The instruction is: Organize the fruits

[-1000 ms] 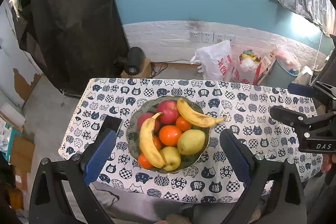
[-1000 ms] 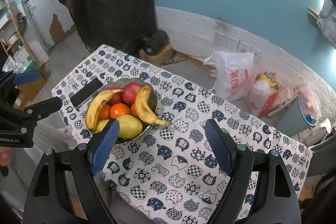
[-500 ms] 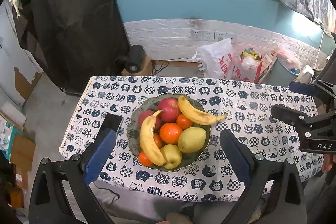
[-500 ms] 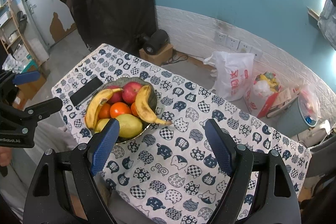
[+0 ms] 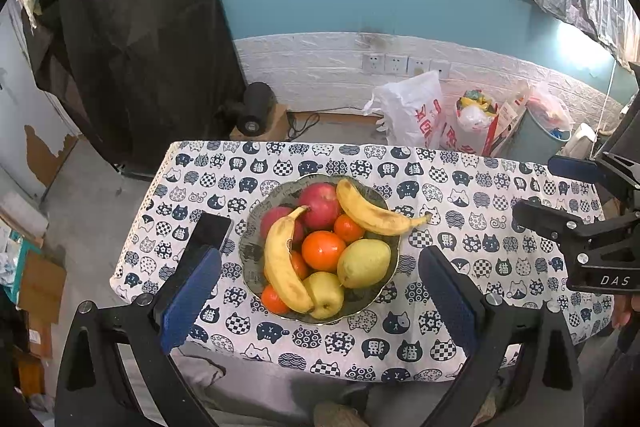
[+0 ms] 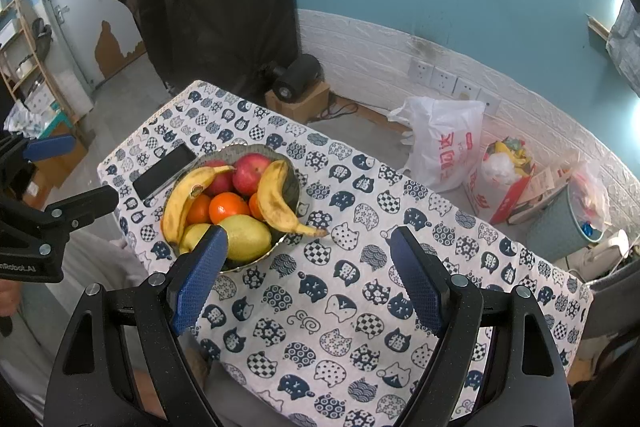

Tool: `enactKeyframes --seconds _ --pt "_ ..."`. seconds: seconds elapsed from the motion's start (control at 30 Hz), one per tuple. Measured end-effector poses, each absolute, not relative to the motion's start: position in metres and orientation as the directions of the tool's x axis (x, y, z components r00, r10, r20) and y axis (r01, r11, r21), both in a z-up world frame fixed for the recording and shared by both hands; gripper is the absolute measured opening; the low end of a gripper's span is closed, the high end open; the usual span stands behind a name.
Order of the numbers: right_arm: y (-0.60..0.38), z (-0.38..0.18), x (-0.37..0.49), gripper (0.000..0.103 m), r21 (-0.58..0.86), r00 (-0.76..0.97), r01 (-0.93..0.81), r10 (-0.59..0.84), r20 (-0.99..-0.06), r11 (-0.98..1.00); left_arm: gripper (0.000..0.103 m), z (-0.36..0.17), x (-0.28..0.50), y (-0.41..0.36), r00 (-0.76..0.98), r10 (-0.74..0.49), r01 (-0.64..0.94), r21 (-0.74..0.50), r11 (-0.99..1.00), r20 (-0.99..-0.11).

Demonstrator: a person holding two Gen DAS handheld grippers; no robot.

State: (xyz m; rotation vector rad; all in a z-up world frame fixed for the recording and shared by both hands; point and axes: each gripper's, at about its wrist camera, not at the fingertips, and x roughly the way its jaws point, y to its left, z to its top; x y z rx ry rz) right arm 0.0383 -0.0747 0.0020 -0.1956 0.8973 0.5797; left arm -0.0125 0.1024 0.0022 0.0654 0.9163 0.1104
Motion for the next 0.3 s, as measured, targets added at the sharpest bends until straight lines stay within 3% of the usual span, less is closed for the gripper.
enactKeyframes --seconds 0.3 --pt "-0.0767 0.0009 0.0364 0.082 0.074 0.482 -0.553 0.391 -0.784 0.83 0.1 0.0029 -0.0125 0.1013 0.612 0.122 -0.063 0.105 0.992 -0.781"
